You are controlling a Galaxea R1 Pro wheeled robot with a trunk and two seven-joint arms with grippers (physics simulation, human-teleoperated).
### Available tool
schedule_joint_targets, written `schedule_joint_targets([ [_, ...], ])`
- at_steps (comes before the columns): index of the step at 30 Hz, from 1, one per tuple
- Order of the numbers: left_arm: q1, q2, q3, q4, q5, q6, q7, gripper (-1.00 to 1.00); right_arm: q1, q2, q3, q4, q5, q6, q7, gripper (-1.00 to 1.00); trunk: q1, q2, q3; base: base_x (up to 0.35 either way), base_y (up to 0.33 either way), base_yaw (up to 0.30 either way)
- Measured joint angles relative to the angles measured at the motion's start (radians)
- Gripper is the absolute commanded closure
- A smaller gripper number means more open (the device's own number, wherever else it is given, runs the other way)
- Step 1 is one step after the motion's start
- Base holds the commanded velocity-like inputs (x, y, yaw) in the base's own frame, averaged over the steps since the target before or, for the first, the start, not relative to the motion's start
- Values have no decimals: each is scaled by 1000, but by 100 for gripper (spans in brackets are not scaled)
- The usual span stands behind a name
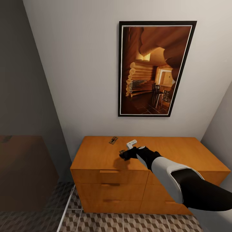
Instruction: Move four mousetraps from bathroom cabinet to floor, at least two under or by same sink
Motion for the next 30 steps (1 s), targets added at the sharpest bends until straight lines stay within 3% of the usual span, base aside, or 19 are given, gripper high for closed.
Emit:
schedule_joint_targets([
  [17, 0, 0, 0, -1, 0, 0, 0, -100, 26, -8, -1, 0, -1, -54, 9, -100, 0, 0, 0, 0, 0, 0],
  [20, 0, 0, 0, 0, 0, 0, 0, -100, 28, -14, -1, 0, 0, -64, 39, -100, 0, 0, 0, 0, 0, 0],
  [24, 0, 0, 0, 0, 0, 0, 0, -100, 29, -40, -2, -1, -2, -78, 132, -100, 0, 0, 0, 0, 0, 0],
  [30, 0, 0, 0, 0, 0, 0, 0, -100, 29, -58, -2, -1, -13, -84, 174, -100, 0, 0, 0, 0, 0, 0],
])
